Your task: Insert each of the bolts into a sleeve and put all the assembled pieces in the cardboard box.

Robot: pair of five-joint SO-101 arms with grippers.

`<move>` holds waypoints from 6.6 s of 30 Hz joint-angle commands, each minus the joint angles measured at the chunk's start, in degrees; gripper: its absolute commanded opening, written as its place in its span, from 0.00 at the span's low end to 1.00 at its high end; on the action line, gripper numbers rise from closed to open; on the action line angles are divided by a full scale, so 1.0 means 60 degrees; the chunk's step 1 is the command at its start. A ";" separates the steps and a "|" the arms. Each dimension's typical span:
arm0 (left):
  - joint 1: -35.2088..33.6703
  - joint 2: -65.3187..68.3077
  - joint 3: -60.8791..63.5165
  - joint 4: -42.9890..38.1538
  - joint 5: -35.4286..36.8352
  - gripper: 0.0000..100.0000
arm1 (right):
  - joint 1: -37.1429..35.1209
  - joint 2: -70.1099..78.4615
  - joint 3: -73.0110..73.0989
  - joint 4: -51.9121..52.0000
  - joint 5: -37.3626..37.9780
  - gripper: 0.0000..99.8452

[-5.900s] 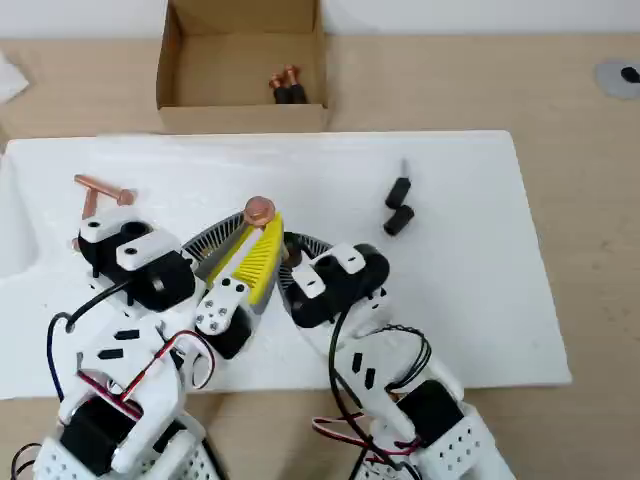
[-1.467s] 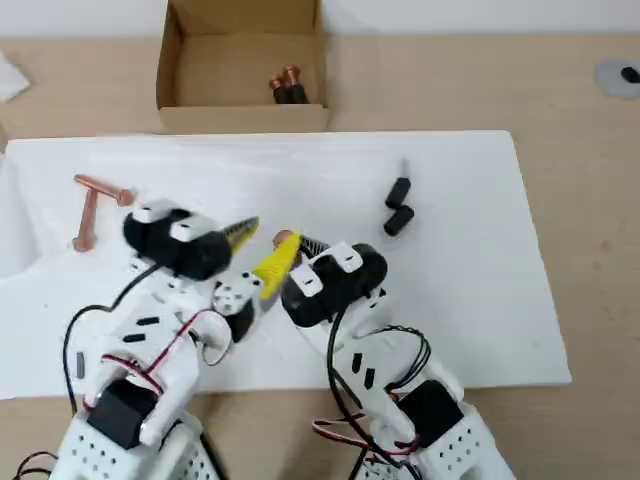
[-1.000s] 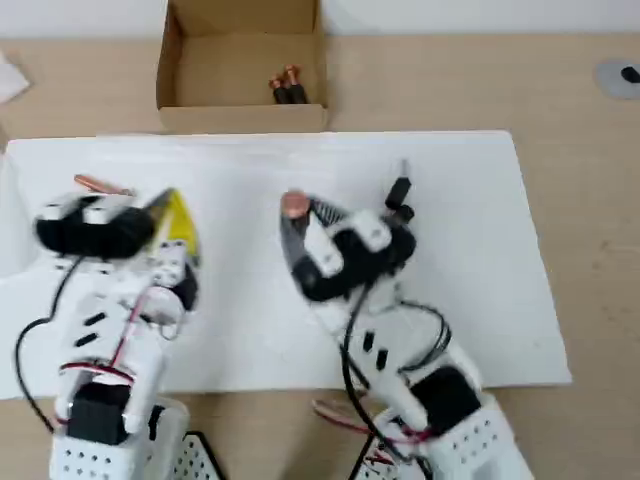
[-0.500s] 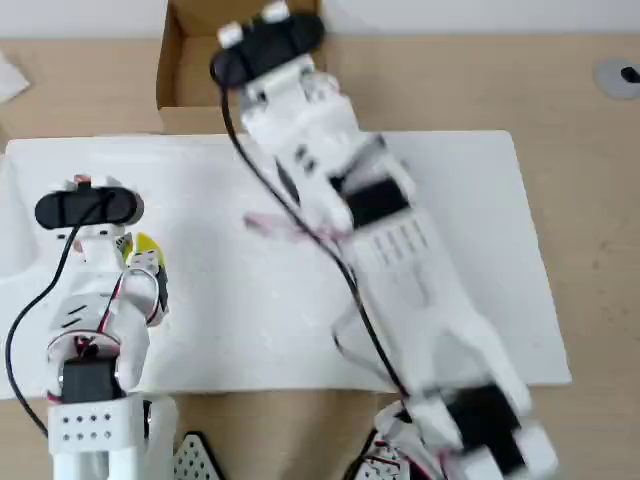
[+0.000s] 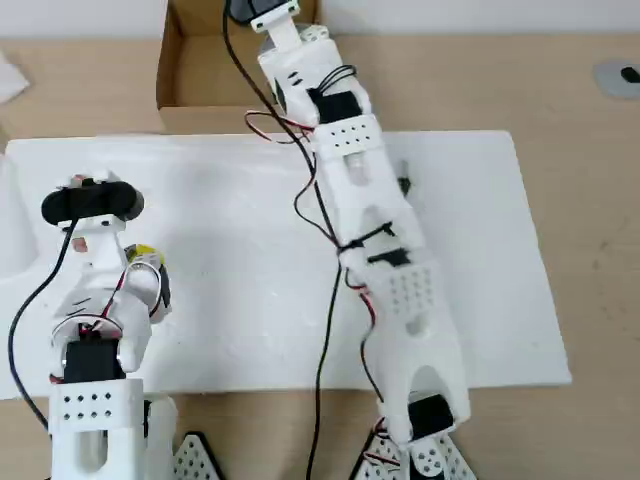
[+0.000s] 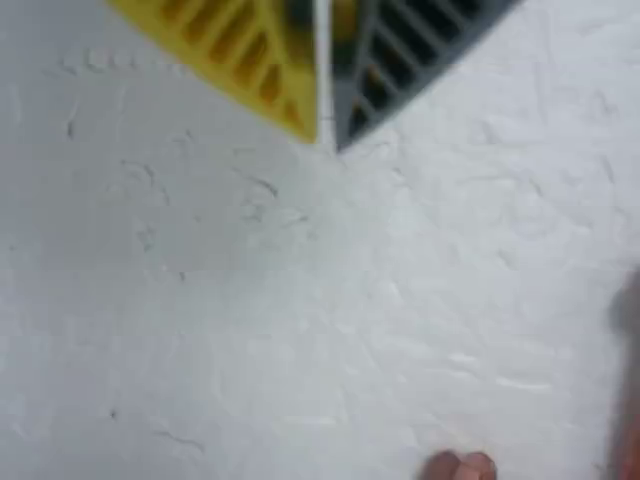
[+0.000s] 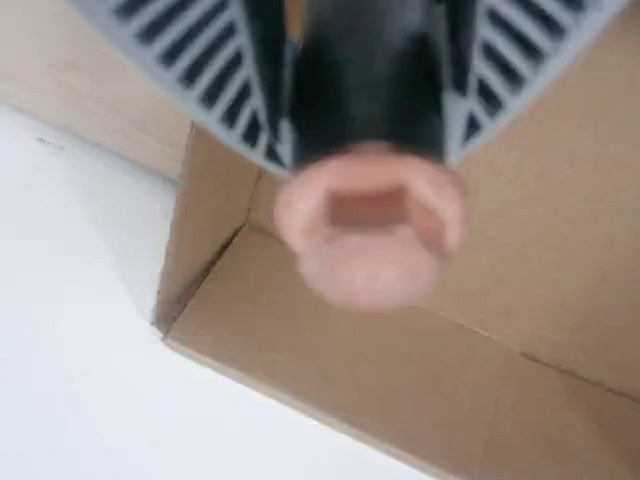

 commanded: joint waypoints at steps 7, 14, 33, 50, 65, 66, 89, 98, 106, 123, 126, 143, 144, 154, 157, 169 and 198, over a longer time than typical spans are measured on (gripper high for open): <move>-0.0132 0.0051 -0.0498 -0.0117 0.0029 0.00 | 0.0081 0.3143 -0.4637 0.0615 0.0103 0.05; -0.0132 0.0051 -0.0205 -0.0132 0.0029 0.01 | 0.0066 0.3656 -0.4872 0.1319 0.0088 0.09; -0.1832 0.0081 -0.1319 -0.0147 0.1333 0.09 | -0.0007 0.3070 -0.7055 0.4601 0.0088 0.22; -0.2608 0.9575 -0.9465 0.2462 -0.0278 0.09 | 0.1810 -0.1121 -0.6967 1.2000 0.1993 0.22; -0.3458 1.5333 -1.5912 0.6872 -0.4542 0.05 | 0.4125 -0.2835 -0.2982 1.1971 0.2066 0.22; -0.3429 1.5524 -1.5971 0.6857 -0.4542 0.05 | 0.4154 -0.2938 -0.2762 1.1971 0.2066 0.22; -0.3326 1.6989 -1.5941 0.5963 -0.2564 0.11 | 0.4242 -0.3128 -0.2440 1.1956 0.2037 0.22; -0.3253 1.7077 -1.5810 0.5172 -0.2388 0.11 | 0.4242 -0.3128 -0.2425 1.1956 0.2066 0.22; -0.3223 1.8073 -1.5692 0.4747 -0.2388 0.11 | 0.4242 -0.3128 -0.2425 1.1956 0.2066 0.22; -0.2828 1.7868 -1.6908 0.6374 -0.2842 0.01 | 0.4286 -0.3114 -0.2337 1.1956 0.2007 0.22; -0.2623 1.7092 -1.8198 0.7956 -0.4835 0.01 | 0.4286 -0.3114 -0.2073 1.1956 0.2007 0.22; -0.0689 1.4615 -1.4535 0.8308 -1.4447 0.01 | 0.4315 -0.3158 -0.1956 1.1956 0.1788 0.21; -0.0601 1.4615 -1.4447 0.8308 -1.4447 0.01 | 0.4315 -0.3158 -0.1956 1.1956 0.1788 0.21; -0.0366 1.5744 -1.4374 0.8264 -1.4740 0.01 | 0.4315 -0.3143 -0.1956 1.1971 0.1802 0.21; -0.0366 1.6125 -1.4637 0.8161 -1.4681 0.01 | 0.4315 -0.3128 -0.1941 1.1971 0.1802 0.21; -0.0425 1.6623 -1.5941 0.8161 -1.3465 0.10 | 0.4286 -0.3114 -0.1941 1.1971 0.1802 0.21; -0.0366 1.4249 -1.2967 0.8308 0.9304 0.14 | 0.3890 -0.3158 -0.1004 1.1956 0.1861 0.21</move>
